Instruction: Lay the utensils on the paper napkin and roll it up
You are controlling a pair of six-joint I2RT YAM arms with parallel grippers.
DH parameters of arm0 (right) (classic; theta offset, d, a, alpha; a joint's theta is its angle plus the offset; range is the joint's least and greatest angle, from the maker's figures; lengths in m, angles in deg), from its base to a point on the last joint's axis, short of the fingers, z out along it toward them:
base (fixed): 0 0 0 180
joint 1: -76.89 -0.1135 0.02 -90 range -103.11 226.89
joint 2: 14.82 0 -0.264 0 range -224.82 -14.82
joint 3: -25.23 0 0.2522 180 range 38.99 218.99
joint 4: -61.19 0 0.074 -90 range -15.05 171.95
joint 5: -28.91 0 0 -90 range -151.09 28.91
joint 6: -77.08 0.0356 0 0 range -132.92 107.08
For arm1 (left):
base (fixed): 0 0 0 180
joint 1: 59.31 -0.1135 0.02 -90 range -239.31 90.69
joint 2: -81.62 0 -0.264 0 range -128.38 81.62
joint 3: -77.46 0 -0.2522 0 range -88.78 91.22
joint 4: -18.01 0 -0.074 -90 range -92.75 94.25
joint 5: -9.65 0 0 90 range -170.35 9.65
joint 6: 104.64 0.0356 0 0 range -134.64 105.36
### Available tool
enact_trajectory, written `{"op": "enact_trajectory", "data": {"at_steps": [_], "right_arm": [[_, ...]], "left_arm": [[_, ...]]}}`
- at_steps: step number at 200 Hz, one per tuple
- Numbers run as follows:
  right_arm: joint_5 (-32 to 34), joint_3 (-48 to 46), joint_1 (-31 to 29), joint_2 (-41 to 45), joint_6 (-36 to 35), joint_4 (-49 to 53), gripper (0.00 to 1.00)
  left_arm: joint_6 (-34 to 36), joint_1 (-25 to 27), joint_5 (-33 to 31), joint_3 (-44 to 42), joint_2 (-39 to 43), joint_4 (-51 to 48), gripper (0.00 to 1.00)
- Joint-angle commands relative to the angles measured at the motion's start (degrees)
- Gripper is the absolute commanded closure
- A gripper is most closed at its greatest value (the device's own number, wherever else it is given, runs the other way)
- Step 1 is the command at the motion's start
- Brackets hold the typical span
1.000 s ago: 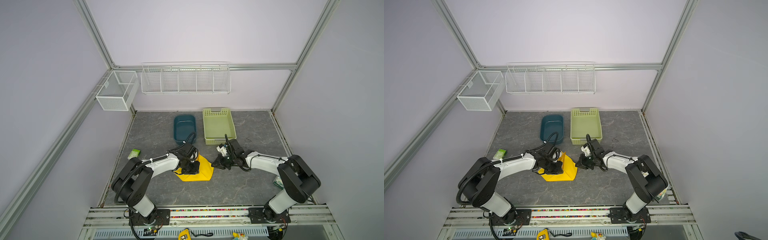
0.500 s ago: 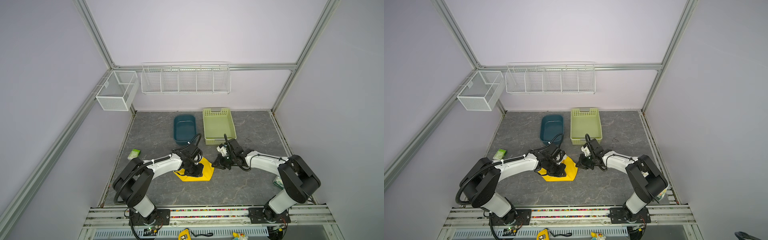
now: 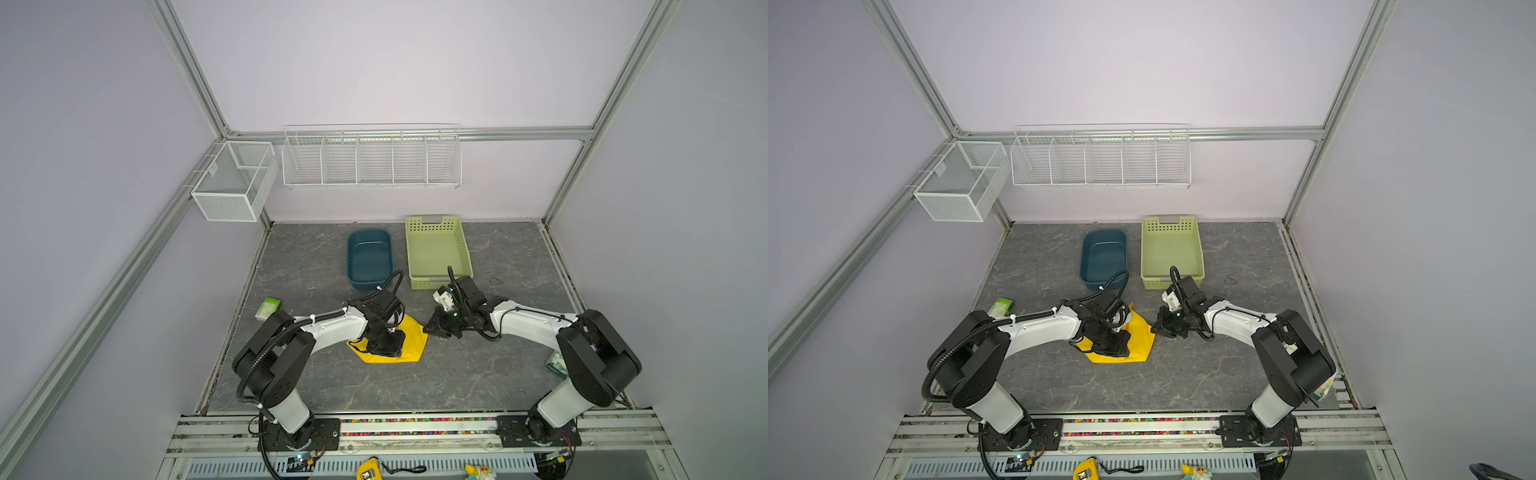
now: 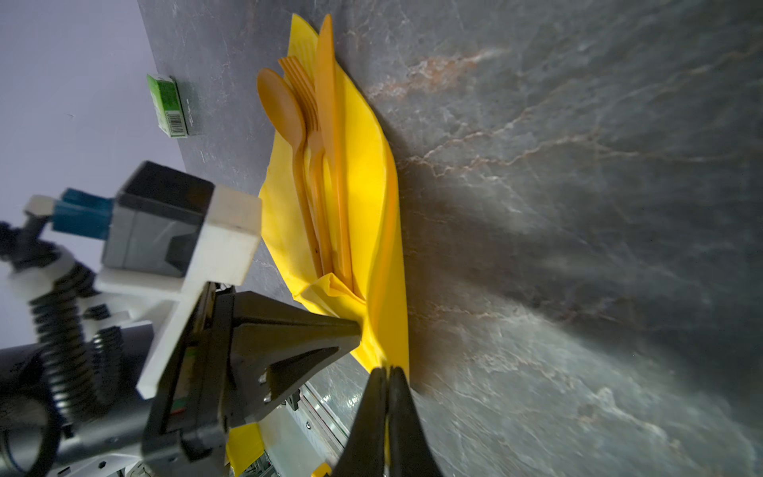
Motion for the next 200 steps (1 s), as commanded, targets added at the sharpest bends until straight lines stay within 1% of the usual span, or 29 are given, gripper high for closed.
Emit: {"op": "enact_trajectory", "data": {"at_steps": [1, 15, 18, 28, 77, 114, 143, 154, 177, 200], "right_arm": [[-0.18, 1.56, -0.31, 0.66, 0.04, 1.34, 0.93], [-0.53, 1.56, -0.77, 0.7, 0.51, 1.27, 0.93], [-0.62, 3.07, -0.92, 0.62, 0.73, 1.23, 0.93], [-1.04, 3.79, -1.57, 0.62, 1.47, 0.66, 0.93], [-2.32, 5.67, -4.19, 0.54, 7.6, -5.72, 0.93], [-3.15, 4.96, -5.14, -0.67, 10.85, -10.48, 0.93], [-3.97, 3.21, -5.16, -0.87, 14.82, -16.19, 0.93], [-3.59, 3.31, -5.13, -1.16, 14.47, -15.52, 0.93], [-1.18, 4.23, -5.13, -1.19, 10.99, -9.98, 0.93], [0.26, 4.81, -4.94, -1.39, 8.47, -6.59, 0.93]], "left_arm": [[1.18, 0.22, -1.35, 1.25, -0.93, -1.08, 1.0], [1.15, 0.21, -1.36, 1.15, -1.02, -1.03, 1.0], [1.17, 0.19, -1.42, 1.1, -1.1, -0.99, 1.0], [1.17, 0.2, -1.42, 1.01, -1.16, -0.9, 1.0], [0.62, 0.22, -1.7, 0.52, -1.2, -0.25, 1.0], [0.08, 0.22, -2.14, 0.36, -0.24, 0.48, 1.0], [-0.9, 0.21, -1.96, -0.4, 0.75, 1.99, 1.0], [-1.32, 0.18, -2.27, -0.73, 1.31, 2.25, 1.0], [-1.95, 0.12, -3.96, -0.98, 3.67, 1.8, 1.0], [-2.38, -0.17, -5.84, -1.27, 6.14, 0.85, 1.0]]}}
